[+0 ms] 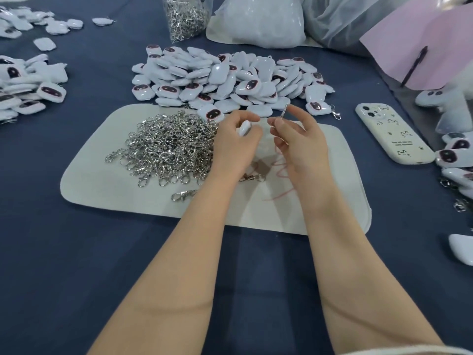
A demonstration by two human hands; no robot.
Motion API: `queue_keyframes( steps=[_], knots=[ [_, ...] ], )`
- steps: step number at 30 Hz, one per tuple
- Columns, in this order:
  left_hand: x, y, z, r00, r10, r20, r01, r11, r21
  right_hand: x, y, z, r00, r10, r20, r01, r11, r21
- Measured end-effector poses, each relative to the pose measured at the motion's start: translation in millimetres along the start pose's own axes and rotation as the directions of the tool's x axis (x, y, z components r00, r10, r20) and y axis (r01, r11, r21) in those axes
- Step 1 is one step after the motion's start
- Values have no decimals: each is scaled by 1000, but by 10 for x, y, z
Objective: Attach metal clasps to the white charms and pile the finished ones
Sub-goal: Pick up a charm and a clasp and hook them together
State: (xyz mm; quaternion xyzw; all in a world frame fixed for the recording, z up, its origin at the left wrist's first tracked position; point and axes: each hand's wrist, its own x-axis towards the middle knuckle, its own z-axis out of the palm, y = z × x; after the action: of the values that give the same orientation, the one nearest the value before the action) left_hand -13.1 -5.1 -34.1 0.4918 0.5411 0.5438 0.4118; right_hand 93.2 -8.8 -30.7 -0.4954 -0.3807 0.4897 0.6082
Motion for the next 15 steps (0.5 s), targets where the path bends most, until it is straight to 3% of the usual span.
queue_keyframes(
  steps=[4, 12, 15],
  knots=[
    [-33, 35, 15, 999, 26, 21, -26, 1000, 13, -20, -8, 35, 998, -70, -6, 69, 991, -119],
    [-15, 19, 31, 1000, 14, -2, -14, 998, 60, -43, 5, 69, 991, -135, 15, 136, 973, -187],
    [-11, 8, 46, 1000, 25, -17, -23, 997, 79, -27, 33, 89, 991, -118, -65, 102, 971, -215]
  ],
)
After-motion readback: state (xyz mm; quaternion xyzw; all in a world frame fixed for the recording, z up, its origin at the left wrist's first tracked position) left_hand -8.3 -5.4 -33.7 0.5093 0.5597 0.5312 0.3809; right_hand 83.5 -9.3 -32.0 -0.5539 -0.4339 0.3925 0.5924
